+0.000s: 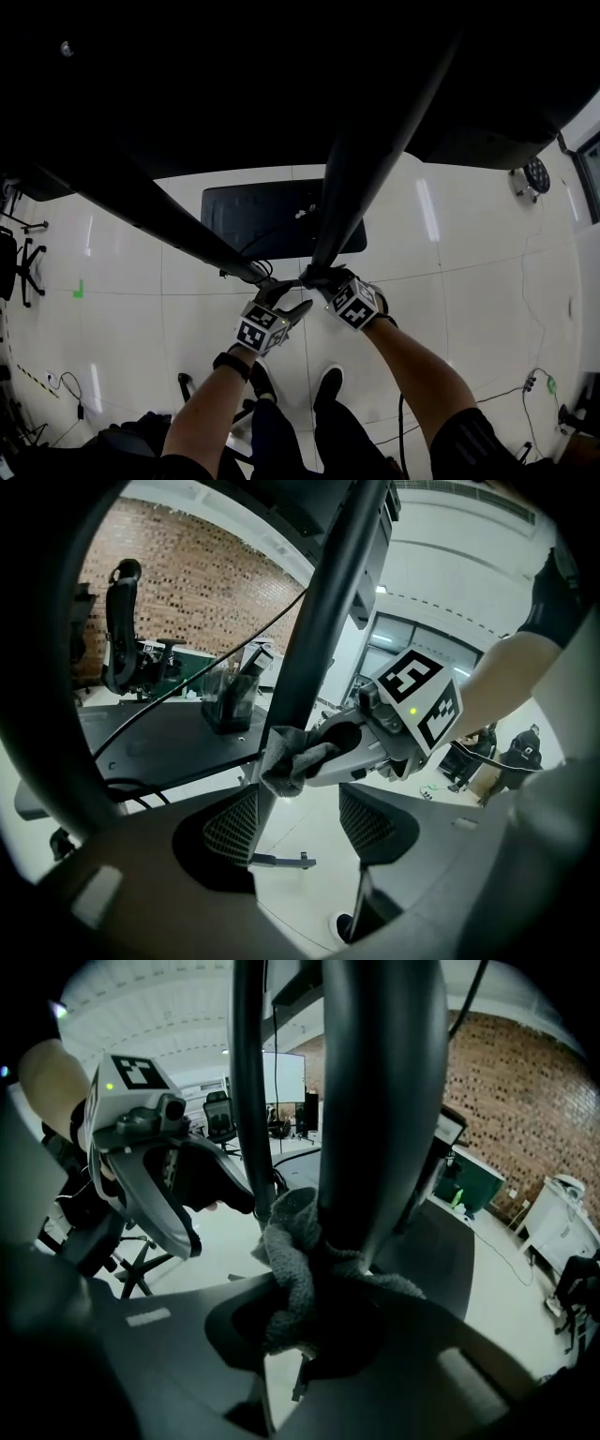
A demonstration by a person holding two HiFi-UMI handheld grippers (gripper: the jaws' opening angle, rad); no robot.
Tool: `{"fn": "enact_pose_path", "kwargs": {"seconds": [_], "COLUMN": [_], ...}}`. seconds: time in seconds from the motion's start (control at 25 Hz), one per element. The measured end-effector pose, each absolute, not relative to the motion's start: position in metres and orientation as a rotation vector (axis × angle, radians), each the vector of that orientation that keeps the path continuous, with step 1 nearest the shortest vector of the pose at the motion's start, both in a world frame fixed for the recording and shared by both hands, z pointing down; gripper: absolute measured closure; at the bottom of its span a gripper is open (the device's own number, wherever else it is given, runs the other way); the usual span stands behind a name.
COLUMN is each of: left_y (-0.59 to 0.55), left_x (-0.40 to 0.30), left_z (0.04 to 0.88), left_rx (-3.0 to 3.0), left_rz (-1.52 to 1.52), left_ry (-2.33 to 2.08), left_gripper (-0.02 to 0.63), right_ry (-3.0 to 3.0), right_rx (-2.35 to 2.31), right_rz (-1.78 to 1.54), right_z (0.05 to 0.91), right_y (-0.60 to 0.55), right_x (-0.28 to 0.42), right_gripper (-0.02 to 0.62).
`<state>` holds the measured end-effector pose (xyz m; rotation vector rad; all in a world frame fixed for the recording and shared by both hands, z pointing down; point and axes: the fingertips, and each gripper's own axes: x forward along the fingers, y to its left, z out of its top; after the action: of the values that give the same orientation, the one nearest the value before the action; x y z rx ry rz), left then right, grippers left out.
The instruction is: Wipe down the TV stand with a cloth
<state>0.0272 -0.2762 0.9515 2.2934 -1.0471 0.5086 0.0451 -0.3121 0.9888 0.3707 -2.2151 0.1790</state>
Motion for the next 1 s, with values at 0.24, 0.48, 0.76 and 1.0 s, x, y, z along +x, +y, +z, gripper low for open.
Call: {"fn": "enact_pose_path", "kwargs": {"seconds": [0.24,0.48,0.76,1.0], "left_y": [-0.256,-0.206,-0.169,-0.115], "left_x": [0.031,0.042,0.034,0.039], "left_z": [0.914,0.829,0.705,0.623], "left_rx": [2.298,2.378,2.427,2.501], "left_rz": [0.413,0.370,0.199,0.115], "left_ry": [-1.073,-1.116,-1.233,-1.272], "left_gripper": [0.311,0.311,0.311,0.311], "right_ry": [-2.344,-2.447,-2.603,-2.751], "right_rx": [0.367,0.306,0.385,0.442], "right_rz": [0.271,0.185,0.135,0.167], "right_z": [0.937,0.859,0.730,0.634], "right_y": [-0.270,-0.212,-0.191,-0.144], "right_x": [0.037,0.057,0.071,0.084], "right_gripper": [0.561,0.561,0.561,0.561]}}
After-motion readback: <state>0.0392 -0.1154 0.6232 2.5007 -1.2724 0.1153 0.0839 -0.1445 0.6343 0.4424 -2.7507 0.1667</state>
